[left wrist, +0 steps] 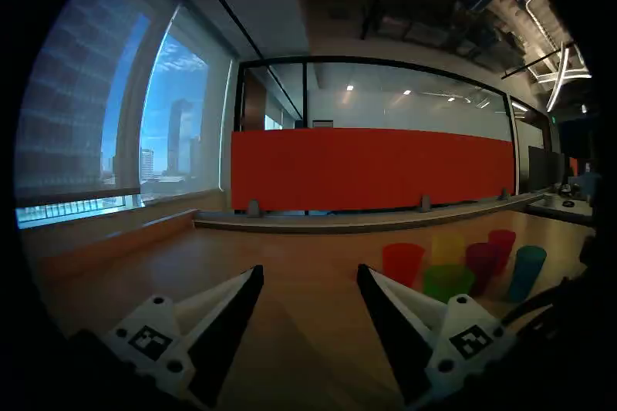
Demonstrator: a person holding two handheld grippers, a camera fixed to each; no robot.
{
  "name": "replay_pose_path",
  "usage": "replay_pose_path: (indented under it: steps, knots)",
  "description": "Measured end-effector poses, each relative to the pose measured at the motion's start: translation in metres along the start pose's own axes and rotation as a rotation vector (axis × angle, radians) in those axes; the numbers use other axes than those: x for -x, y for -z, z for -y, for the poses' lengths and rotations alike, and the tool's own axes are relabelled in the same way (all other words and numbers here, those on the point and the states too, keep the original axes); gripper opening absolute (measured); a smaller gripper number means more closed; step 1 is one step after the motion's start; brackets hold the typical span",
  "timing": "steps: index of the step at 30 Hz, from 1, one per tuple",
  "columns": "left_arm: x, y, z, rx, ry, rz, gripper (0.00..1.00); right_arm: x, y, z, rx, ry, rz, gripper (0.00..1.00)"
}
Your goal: Pour water
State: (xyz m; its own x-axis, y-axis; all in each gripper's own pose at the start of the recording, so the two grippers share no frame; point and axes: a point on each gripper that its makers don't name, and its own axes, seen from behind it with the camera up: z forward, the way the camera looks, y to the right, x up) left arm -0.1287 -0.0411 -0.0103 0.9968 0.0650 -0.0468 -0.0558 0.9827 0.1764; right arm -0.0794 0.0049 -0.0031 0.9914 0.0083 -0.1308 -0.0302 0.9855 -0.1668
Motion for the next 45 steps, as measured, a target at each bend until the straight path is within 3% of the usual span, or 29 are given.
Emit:
replay_pose_path:
  steps: [6, 12, 45]
  knots:
    - [0.000, 0.000, 0.000, 0.000, -0.001, 0.000, 0.90, 0.022, -0.005, -0.006, 0.039, 0.019, 0.005, 0.99]
    - [0.000, 0.000, 0.000, 0.000, -0.001, 0.000, 0.90, 0.036, -0.009, -0.006, 0.026, 0.033, 0.003, 0.99]
    - [0.000, -0.001, 0.001, 0.000, 0.000, 0.000, 0.90, 0.053, -0.011, -0.009, 0.021, 0.044, 0.032, 0.99]
